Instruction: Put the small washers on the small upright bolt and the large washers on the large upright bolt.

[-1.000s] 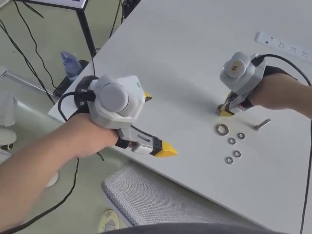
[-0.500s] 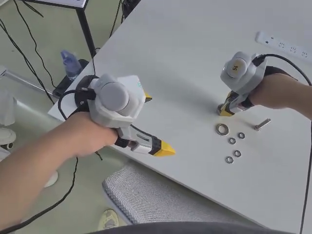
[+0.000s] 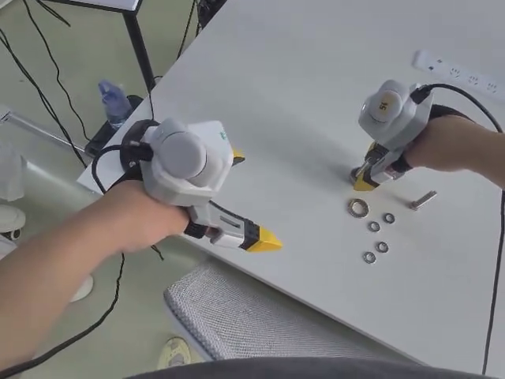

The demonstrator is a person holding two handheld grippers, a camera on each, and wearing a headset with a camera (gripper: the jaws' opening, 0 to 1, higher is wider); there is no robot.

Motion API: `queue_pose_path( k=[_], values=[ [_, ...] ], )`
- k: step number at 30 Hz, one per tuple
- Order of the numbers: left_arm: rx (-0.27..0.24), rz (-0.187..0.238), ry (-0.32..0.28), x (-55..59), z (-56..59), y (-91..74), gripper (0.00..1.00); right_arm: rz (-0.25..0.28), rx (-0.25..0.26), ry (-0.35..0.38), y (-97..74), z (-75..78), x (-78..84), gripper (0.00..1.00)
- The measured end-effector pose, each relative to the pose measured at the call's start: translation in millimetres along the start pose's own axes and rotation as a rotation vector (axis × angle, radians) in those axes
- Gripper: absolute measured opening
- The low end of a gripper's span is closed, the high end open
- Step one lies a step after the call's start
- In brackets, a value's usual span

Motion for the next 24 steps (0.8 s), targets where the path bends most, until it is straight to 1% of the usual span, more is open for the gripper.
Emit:
queue_pose_path(
  k=[2, 6, 12, 15, 17, 24],
  values=[
    [0.001, 0.0, 0.001, -0.2, 0.7, -0.6, 0.89, 0.008, 0.007, 0.0, -2.3, 0.9, -0.8, 0.41],
    [-0.001, -0.002, 0.005, -0.5, 1.3, -2.2, 0.89, 0.015, 0.004, 0.013, -7.3, -1.2, -1.3, 0.41],
    [-0.002, 0.006, 0.018, -6.0, 4.5, -5.2, 0.89, 0.036, -0.002, 0.013, -15.2, -2.5, -7.1, 0.4],
    [-0.003, 0.005, 0.022, -6.6, 6.5, -4.9, 0.89, 0.048, 0.013, 0.009, -25.5, -4.1, -12.4, 0.4],
    [-0.004, 0.004, 0.026, -6.8, 8.2, -5.0, 0.89, 0.057, 0.008, 0.021, -30.3, -6.2, -13.8, 0.4],
    [-0.005, 0.007, 0.033, -7.0, 13.6, -8.0, 0.89, 0.053, 0.024, 0.011, -38.0, -7.9, -10.1, 0.39]
  ],
)
Point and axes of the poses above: the centre of the closed fingertips' face, and the gripper's own axes: y roughly forward along the fingers, z roughly to its right, x roughly out of its underside, the point moved 1 cm from there along -y, roughly backward along the fingers, and after that the axes turned 10 degrees about -y, right-handed, at the moved point
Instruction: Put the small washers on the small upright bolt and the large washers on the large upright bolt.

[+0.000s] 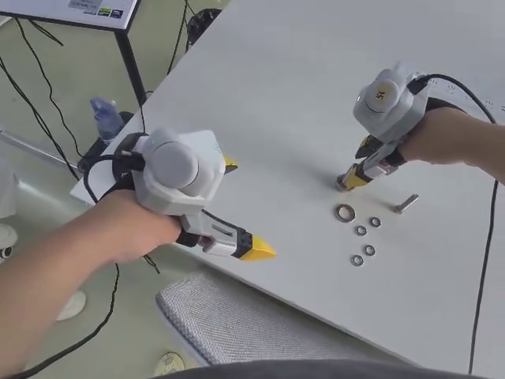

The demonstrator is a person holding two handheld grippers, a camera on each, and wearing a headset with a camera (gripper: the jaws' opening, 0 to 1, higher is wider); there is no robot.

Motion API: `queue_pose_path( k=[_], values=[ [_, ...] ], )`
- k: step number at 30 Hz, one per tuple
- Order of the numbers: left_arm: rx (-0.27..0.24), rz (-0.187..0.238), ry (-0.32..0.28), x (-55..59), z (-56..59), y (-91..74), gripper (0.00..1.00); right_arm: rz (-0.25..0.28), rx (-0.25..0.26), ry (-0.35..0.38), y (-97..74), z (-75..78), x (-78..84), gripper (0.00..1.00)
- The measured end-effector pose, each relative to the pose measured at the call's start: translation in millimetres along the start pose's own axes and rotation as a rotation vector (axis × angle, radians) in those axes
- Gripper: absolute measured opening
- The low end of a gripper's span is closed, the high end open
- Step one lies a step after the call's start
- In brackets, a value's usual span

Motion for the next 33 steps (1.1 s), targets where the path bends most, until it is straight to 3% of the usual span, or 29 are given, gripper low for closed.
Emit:
queue_pose_path(
  k=[11, 33],
  values=[
    [-0.011, -0.004, 0.002, 2.6, 3.7, -8.1, 0.88, 0.039, 0.039, -0.012, -18.1, -2.6, -7.0, 0.38],
    [-0.01, -0.002, 0.01, 2.0, 9.9, -9.9, 0.88, 0.035, 0.027, -0.019, -33.3, -39.0, -4.0, 0.37]
  ],
)
Point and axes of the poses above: the centre of the closed fingertips' face, and the gripper's own axes: y roughly forward along the fingers, z roughly to its right, x roughly out of its underside, the point moved 1 cm from there along -y, roughly backward along the fingers, and after that the axes turned 10 degrees about -y, right-handed, at the moved point
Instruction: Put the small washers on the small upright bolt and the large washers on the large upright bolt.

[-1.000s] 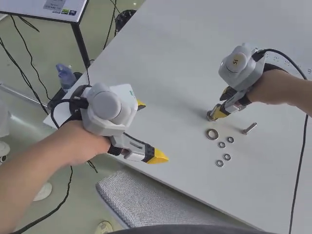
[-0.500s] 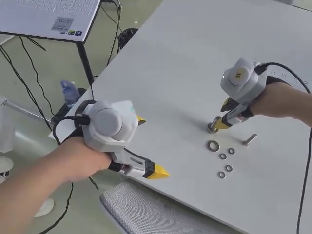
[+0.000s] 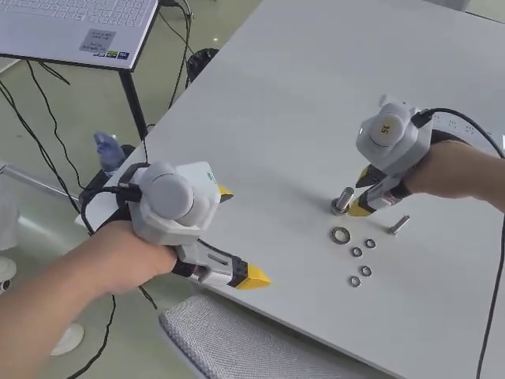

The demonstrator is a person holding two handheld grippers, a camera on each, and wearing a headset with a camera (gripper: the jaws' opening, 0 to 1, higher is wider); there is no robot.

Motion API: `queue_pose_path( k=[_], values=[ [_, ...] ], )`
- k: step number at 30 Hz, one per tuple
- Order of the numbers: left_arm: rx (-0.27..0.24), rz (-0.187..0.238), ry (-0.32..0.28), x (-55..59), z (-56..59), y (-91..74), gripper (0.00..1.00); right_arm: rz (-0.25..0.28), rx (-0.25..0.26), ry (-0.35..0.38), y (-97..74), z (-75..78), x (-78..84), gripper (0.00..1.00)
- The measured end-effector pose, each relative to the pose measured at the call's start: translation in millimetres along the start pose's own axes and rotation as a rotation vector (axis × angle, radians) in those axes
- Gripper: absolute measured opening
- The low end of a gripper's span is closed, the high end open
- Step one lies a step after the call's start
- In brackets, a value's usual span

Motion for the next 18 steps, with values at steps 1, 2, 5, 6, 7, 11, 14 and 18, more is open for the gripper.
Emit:
queue_pose_path(
  k=[1, 2, 5, 6, 7, 11, 14, 18],
  values=[
    [0.0, 0.001, -0.002, 0.1, 0.8, -0.3, 0.88, 0.0, 0.0, 0.0, -0.3, -1.9, 0.3, 0.37],
    [0.0, 0.0, -0.004, 0.6, 1.6, -0.5, 0.88, -0.001, 0.001, -0.001, -0.3, -2.8, 0.7, 0.37],
    [0.001, -0.002, -0.006, 1.8, 2.0, -1.4, 0.88, 0.005, -0.001, 0.006, -1.0, -8.7, 1.5, 0.37],
    [0.001, -0.003, -0.006, 2.2, 2.1, -1.6, 0.87, 0.008, -0.001, 0.009, -1.0, -10.4, 1.5, 0.37],
    [0.001, -0.003, -0.005, 2.6, 2.3, -1.9, 0.87, 0.012, -0.003, 0.012, -0.8, -13.7, 1.5, 0.37],
    [-0.002, -0.001, -0.011, 3.7, 1.3, -2.2, 0.87, 0.014, -0.011, -0.001, 1.6, -24.7, 2.5, 0.37],
    [-0.005, -0.005, -0.008, 5.5, 1.3, -2.2, 0.87, 0.007, -0.022, -0.007, 3.8, -31.3, 4.2, 0.37],
    [-0.004, -0.001, -0.012, 6.3, 2.5, -1.5, 0.87, -0.001, -0.028, -0.016, 6.0, -34.7, 5.7, 0.37]
  ],
)
Point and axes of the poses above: the centre of the closed fingertips' face, and the gripper's own axes: y roughly forward along the fingers, z roughly to its right, x roughly out of its underside, the point moved 1 cm from there along -y, roughly backward along the fingers, and after that the axes turned 10 degrees about -y, right-handed, at the moved point
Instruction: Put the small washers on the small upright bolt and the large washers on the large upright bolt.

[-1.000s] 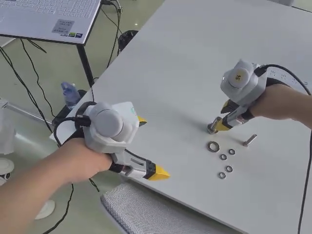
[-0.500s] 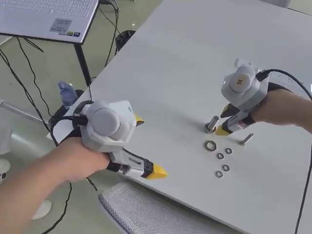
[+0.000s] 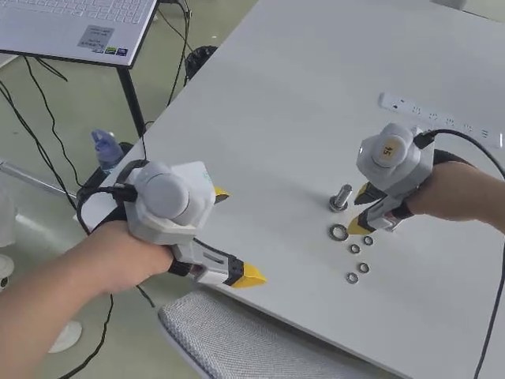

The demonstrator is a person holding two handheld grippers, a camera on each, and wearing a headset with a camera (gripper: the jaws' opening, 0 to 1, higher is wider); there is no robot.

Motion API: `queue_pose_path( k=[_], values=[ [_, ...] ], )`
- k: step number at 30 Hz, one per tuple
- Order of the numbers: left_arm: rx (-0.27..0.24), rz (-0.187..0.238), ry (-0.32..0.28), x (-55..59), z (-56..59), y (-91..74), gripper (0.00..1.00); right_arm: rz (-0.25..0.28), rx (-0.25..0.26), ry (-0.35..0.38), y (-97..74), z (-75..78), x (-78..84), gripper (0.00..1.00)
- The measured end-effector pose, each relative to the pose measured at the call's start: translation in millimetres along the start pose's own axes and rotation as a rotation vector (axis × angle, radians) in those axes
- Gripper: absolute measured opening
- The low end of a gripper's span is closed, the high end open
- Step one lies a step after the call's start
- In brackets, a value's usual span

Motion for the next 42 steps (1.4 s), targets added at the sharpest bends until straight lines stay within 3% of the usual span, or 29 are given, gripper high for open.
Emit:
queue_pose_path(
  k=[8, 25, 42],
  values=[
    [0.007, 0.015, 0.001, -3.9, 3.3, 0.0, 0.88, -0.001, -0.007, 0.007, 4.8, -1.9, -0.8, 0.37],
    [0.018, 0.013, 0.005, -6.1, -2.2, 8.2, 0.92, 0.012, -0.005, 0.068, 28.9, 1.8, 1.2, 0.37],
    [0.04, 0.012, 0.013, -6.0, -0.9, 15.0, 0.97, 0.01, 0.034, 0.141, 44.0, 9.6, 11.9, 0.36]
  ],
)
Point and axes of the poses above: the centre of the closed fingertips' face, and the gripper's own axes: y roughly forward along the fingers, z roughly to its right, x roughly out of its underside, the point moved 1 cm from there along -y, roughly backward along the fingers, and after that the axes turned 10 degrees about -y, right-handed, at the moved point
